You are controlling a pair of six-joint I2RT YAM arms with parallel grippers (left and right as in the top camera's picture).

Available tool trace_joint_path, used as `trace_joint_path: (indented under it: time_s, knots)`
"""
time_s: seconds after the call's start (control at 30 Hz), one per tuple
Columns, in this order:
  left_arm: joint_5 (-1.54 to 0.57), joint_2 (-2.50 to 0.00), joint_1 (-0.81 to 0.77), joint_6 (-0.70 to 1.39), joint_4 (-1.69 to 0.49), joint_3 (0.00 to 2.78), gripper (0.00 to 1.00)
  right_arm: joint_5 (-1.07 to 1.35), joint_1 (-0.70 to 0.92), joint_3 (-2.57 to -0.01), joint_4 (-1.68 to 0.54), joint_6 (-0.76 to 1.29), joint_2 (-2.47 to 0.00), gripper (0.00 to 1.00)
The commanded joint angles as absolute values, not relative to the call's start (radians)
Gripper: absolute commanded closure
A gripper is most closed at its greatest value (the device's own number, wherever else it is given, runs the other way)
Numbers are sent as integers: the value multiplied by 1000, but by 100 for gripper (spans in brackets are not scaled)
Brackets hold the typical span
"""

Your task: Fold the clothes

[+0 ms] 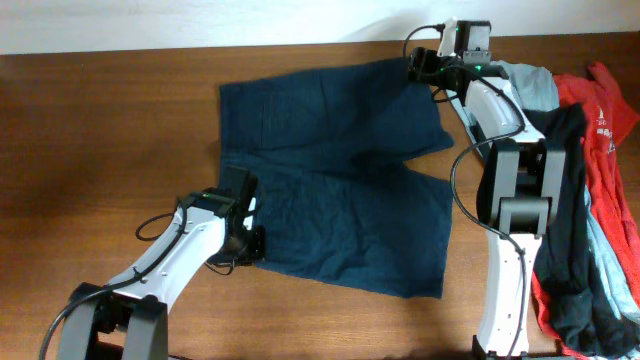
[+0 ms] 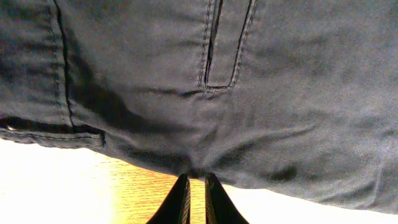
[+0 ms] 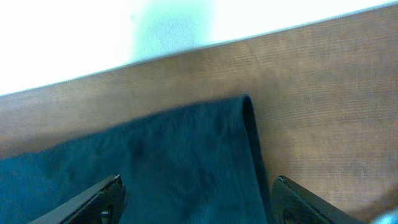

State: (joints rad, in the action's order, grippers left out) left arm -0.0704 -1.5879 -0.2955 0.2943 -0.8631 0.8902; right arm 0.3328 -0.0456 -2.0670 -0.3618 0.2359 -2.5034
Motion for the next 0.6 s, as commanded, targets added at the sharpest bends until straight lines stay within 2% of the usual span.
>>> trace_joint_path:
  time_s: [0.0,0.17,0.37,0.4,0.5,0.57]
  knots:
    - [-55,-1595,-300,282,-860,884,90,466,-98,-2076,-441,241,-2483,17]
    - [52,-1588,-298,282,-914,931,91,549,-144,-2076,-642,152,-2363,14]
    - [239,-1480,-280,283,-1053,1151,90,522,-147,-2076,-880,77,-2094,4]
    - [255,-1435,-250,282,-1058,1193,78,511,-147,-2076,-934,77,-2031,2]
    - [255,-1372,-168,283,-1048,1213,55,491,-147,-2076,-1046,78,-1920,2]
    - [224,-1357,-102,282,-1058,1213,54,452,-139,-2076,-1153,78,-1850,2]
